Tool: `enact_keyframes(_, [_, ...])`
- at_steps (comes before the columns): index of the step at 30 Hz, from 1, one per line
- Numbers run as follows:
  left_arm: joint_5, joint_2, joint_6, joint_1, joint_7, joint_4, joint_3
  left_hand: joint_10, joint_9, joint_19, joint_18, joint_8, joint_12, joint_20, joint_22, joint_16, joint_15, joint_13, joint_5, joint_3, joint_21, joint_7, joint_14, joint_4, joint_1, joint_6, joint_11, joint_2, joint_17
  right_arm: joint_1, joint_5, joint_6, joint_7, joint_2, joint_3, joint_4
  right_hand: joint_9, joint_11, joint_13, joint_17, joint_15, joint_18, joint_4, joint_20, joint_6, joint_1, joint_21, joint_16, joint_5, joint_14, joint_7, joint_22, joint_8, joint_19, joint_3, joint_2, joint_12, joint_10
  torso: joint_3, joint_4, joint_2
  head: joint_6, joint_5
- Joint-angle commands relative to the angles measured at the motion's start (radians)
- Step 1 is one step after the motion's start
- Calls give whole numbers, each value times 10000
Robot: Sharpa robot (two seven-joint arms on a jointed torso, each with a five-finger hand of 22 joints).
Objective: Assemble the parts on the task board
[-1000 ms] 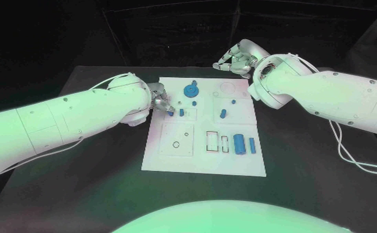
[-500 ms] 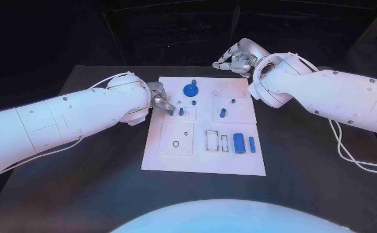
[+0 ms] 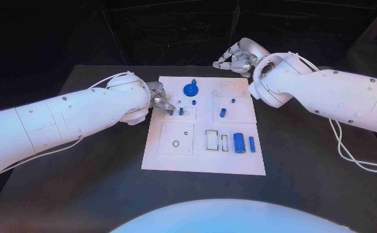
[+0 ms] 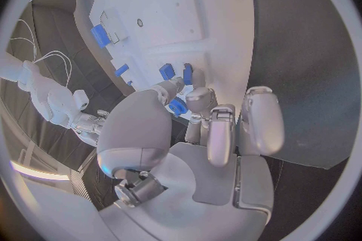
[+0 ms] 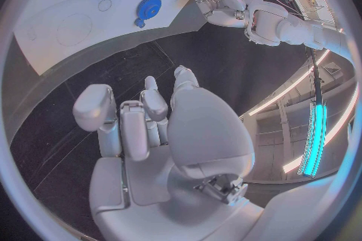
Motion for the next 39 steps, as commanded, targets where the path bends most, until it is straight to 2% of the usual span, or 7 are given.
enact_keyframes(1, [-39,6,188,11,-35,26,4,48,-18,309,-71,-51,63,-75,1247,31,-64,12,-28,-81,45,1,1055,2,-21,50,6,-40,2634,22,-4,-25,81,3,8,17,-9,-57,-6,626,-92,63,12,-33,28,0,-32,-57,48,614,-13,-12,40,-16,-47,96,12,-29,3,-9,8,-11,6])
enact_keyframes(17, [-38,25,418,12,-29,58,4,75,-55,315,-77,-53,99,-77,1269,31,-66,60,-32,-303,69,-7,1055,20,43,91,1,-106,2634,22,-4,-20,79,6,8,17,-8,-59,-4,627,-93,65,10,-34,33,6,-40,-58,72,614,-14,-23,46,-21,-57,101,16,-27,3,-4,2,-61,-10])
enact_keyframes(27, [-38,58,315,13,-25,-3,4,90,-97,312,-75,-64,109,-77,1272,31,-66,76,-39,-513,55,-6,1055,108,44,126,0,-91,2634,22,-4,-23,76,7,8,20,-8,-59,-8,624,-93,64,11,-34,34,5,-38,-60,77,613,-14,-19,48,-20,-61,102,11,-30,2,-7,3,-58,-17])
enact_keyframes(35, [-38,85,-22,13,15,-88,4,115,-220,322,-81,-87,119,-78,1308,31,-66,94,-49,-1201,75,-5,1055,413,-23,196,1,-96,2634,22,-4,-25,83,14,8,13,-9,-58,-14,617,-93,66,18,-34,33,-8,-46,-66,76,611,-14,-32,49,-26,-74,98,7,-33,5,-9,2,-59,-12])
enact_keyframes(39, [-38,95,-100,13,35,-133,5,130,-285,336,-89,-81,128,-80,1338,31,-69,104,-281,-1638,111,-12,1055,624,-81,229,-3,-99,2634,22,8,-40,94,16,8,14,-10,-55,-20,613,-91,66,41,-34,33,-80,-49,-71,53,610,-13,-34,54,-28,-118,105,5,-34,4,-13,3,-55,-17])
